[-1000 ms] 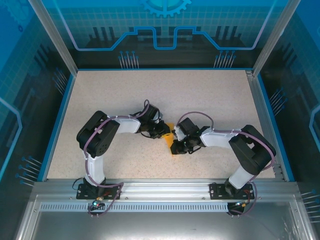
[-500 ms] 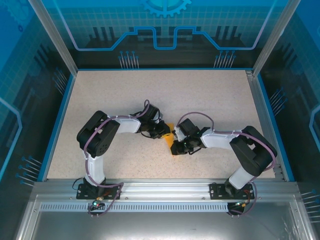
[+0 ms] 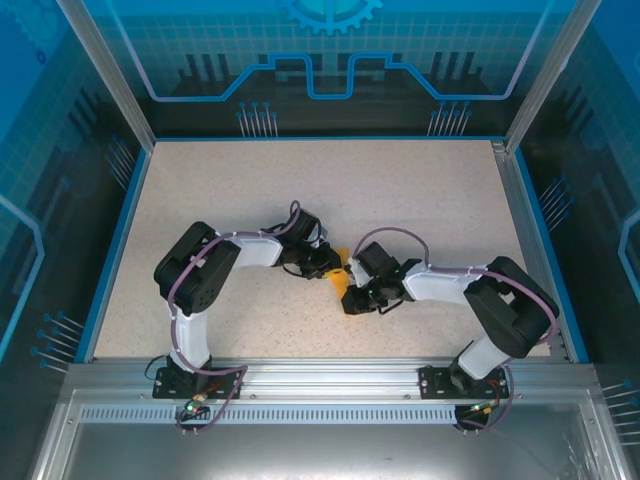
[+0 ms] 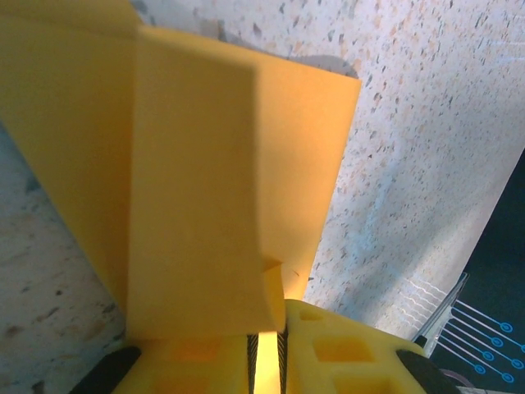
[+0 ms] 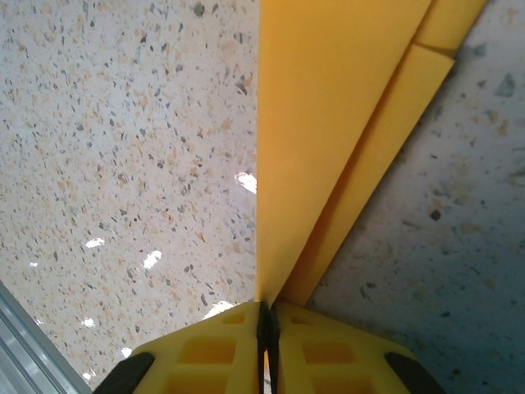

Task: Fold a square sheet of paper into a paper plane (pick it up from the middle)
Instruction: Fold the wing for the fifth time at the center of the table.

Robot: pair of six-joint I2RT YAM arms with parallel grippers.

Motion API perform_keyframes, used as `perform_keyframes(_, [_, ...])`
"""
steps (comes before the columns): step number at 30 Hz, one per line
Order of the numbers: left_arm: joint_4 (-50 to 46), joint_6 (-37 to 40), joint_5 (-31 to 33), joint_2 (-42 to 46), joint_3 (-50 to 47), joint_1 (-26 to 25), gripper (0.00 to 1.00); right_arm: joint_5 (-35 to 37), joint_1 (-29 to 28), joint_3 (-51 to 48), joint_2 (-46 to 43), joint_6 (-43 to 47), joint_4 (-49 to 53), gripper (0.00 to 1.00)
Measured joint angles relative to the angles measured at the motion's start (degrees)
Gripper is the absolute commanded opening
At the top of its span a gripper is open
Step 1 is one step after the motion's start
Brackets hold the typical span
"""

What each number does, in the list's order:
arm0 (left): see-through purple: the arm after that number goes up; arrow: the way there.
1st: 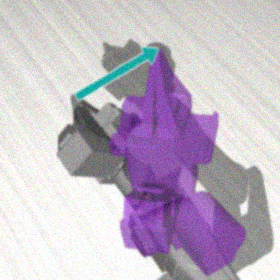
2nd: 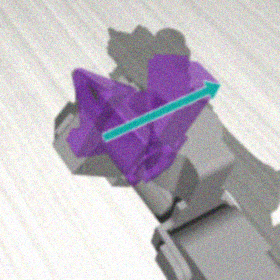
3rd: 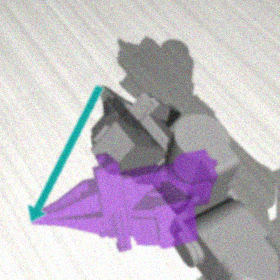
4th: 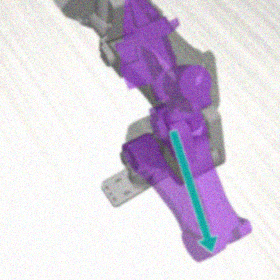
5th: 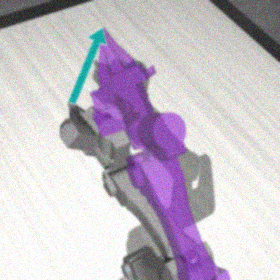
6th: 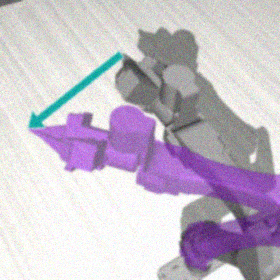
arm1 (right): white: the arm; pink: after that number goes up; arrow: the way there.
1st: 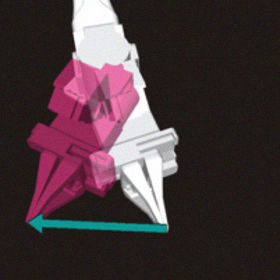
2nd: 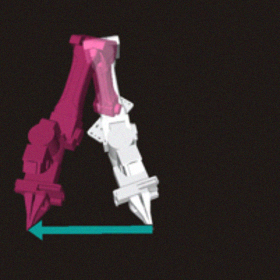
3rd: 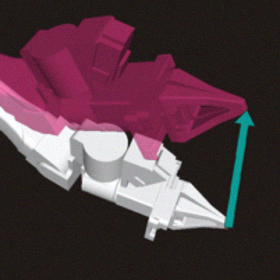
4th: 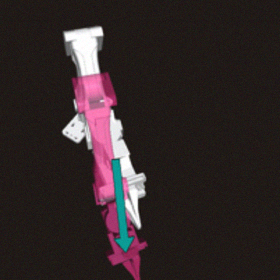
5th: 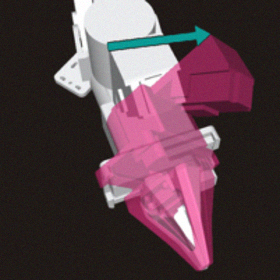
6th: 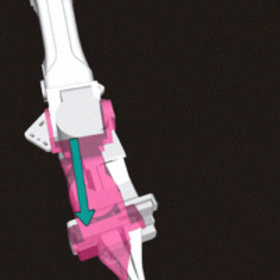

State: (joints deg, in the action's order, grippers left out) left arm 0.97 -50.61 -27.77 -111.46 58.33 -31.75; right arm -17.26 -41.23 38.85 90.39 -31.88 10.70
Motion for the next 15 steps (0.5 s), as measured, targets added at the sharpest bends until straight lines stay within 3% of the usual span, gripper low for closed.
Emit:
perform_keyframes(9, [-0.1,0.0,0.0,0.0,0.0,0.0,0.17,-0.3,-0.8,-1.9,-2.3,-0.1,0.8,0.15])
perform_keyframes(15, [-0.1,0.0,0.0,0.0,0.0,0.0,0.17,-0.1,-0.9,-4.2,-9.5,-1.4,9.0,0.18])
